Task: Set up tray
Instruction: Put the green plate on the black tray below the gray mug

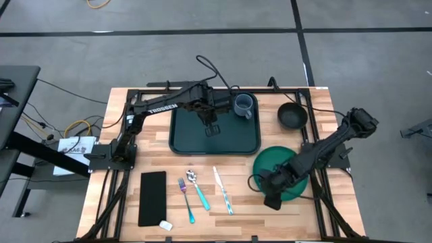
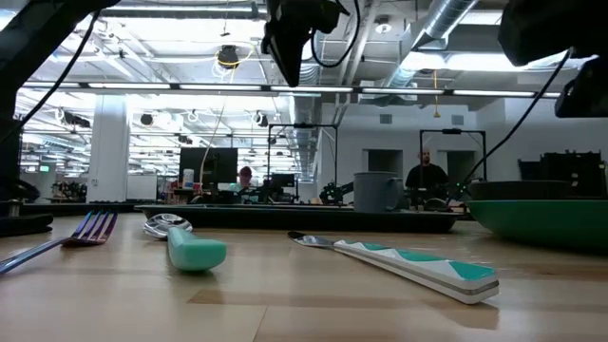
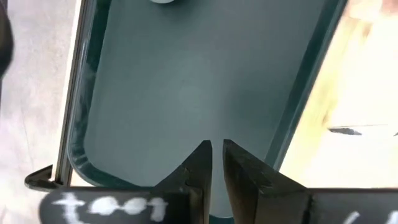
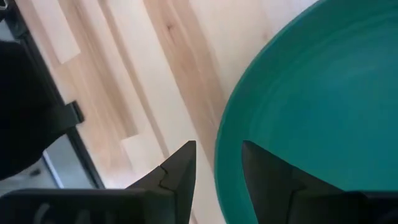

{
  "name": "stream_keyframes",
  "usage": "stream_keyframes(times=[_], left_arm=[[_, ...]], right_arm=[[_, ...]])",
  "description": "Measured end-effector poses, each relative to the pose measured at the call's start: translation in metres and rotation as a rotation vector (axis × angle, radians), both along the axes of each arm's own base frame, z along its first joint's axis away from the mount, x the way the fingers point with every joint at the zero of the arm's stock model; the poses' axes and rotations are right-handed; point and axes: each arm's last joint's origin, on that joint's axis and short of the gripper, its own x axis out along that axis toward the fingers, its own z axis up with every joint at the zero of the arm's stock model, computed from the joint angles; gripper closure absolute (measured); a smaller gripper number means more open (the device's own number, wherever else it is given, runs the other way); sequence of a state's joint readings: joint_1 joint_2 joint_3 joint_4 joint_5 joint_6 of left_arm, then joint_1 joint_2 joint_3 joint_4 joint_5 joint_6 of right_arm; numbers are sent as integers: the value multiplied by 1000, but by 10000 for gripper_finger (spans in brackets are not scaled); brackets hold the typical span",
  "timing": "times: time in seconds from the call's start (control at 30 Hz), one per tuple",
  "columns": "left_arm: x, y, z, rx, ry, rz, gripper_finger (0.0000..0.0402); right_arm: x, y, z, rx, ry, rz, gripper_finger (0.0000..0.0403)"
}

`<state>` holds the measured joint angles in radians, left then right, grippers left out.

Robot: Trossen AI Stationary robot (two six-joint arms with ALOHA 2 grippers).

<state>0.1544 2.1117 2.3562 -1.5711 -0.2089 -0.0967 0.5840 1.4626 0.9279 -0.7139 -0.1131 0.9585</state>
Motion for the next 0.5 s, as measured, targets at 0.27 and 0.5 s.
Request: stream_keyframes(times=[0.27, 0.5], left_arm=[[2, -12, 0, 9, -4, -6, 372], [3, -20, 0, 5, -7, -11, 372]], right_arm=[[-12, 15, -1, -26, 4, -20, 281], [-21, 34, -13, -50, 38, -4, 281]])
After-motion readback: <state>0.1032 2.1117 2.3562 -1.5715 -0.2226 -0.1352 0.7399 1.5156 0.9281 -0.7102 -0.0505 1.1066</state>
